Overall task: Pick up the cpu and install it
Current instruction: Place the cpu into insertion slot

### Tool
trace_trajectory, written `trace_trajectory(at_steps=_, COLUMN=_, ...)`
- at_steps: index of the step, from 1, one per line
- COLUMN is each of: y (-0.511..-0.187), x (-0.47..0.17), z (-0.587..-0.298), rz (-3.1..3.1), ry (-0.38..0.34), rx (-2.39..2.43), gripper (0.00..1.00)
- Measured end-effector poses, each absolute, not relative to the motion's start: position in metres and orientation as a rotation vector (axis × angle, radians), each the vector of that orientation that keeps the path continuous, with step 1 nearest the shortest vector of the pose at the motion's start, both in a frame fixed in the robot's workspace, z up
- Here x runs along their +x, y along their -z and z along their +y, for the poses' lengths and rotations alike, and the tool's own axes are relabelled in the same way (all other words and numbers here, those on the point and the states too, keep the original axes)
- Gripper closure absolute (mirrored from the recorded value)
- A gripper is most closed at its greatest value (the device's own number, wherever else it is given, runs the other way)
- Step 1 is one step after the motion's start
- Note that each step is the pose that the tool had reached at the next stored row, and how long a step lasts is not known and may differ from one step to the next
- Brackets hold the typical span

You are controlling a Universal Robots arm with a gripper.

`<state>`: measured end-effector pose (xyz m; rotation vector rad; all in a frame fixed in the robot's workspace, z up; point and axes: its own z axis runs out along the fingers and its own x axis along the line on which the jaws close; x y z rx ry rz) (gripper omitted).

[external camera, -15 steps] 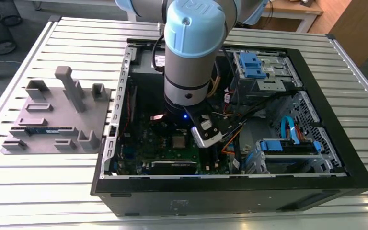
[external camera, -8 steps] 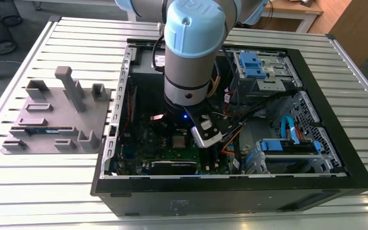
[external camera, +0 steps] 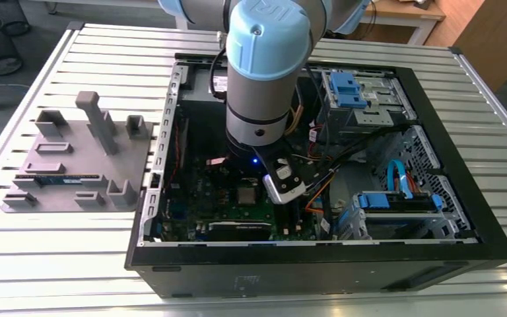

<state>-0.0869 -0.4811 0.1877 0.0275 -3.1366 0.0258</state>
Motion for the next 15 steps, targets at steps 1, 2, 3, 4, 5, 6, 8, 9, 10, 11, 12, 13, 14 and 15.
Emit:
trace_trajectory(at_steps=1, y=-0.1877, x=-0.0869, z=-0.4811, rz=-3.137, ry=-0.026, rx=0.028, gripper=0.46)
trace_trajectory(at_steps=2, y=-0.1877, x=-0.0869, z=-0.4811, rz=-3.137, ry=-0.026, rx=0.027, gripper=0.46)
trace_trajectory(at_steps=3, y=-0.1877, x=-0.0869, z=-0.4811, rz=-3.137, ry=-0.026, rx=0.028, gripper=0.46)
trace_trajectory(at_steps=4, y=-0.1877, x=-0.0869, z=-0.4811, rz=-3.136, ry=-0.026, rx=0.028, gripper=0.46)
trace_trajectory(at_steps=5, y=-0.1877, x=-0.0869, z=-0.4811, rz=-3.137, ry=-0.026, rx=0.027, gripper=0.46)
trace_trajectory(at_steps=6, y=-0.1877, x=-0.0869, z=-0.4811, rz=-3.136, ry=-0.026, rx=0.027, gripper=0.46)
trace_trajectory(at_steps=8, y=-0.1884, x=-0.0869, z=-0.481, rz=-3.137, ry=-0.025, rx=0.028, gripper=0.46)
trace_trajectory(at_steps=9, y=-0.1888, x=-0.0869, z=-0.481, rz=-3.137, ry=-0.025, rx=0.028, gripper=0.46)
trace_trajectory(at_steps=10, y=-0.1888, x=-0.0869, z=-0.481, rz=-3.137, ry=-0.025, rx=0.027, gripper=0.46)
trace_trajectory(at_steps=11, y=-0.189, x=-0.0869, z=-0.481, rz=-3.137, ry=-0.025, rx=0.028, gripper=0.46)
trace_trajectory(at_steps=12, y=-0.1892, x=-0.0869, z=-0.4811, rz=-3.137, ry=-0.026, rx=0.028, gripper=0.46)
trace_trajectory(at_steps=13, y=-0.1892, x=-0.0869, z=-0.4811, rz=-3.137, ry=-0.026, rx=0.028, gripper=0.46)
trace_trajectory(at_steps=14, y=-0.1892, x=-0.0869, z=-0.481, rz=-3.137, ry=-0.026, rx=0.028, gripper=0.46)
trace_trajectory(at_steps=15, y=-0.1893, x=-0.0869, z=-0.4811, rz=-3.137, ry=-0.026, rx=0.028, gripper=0.46)
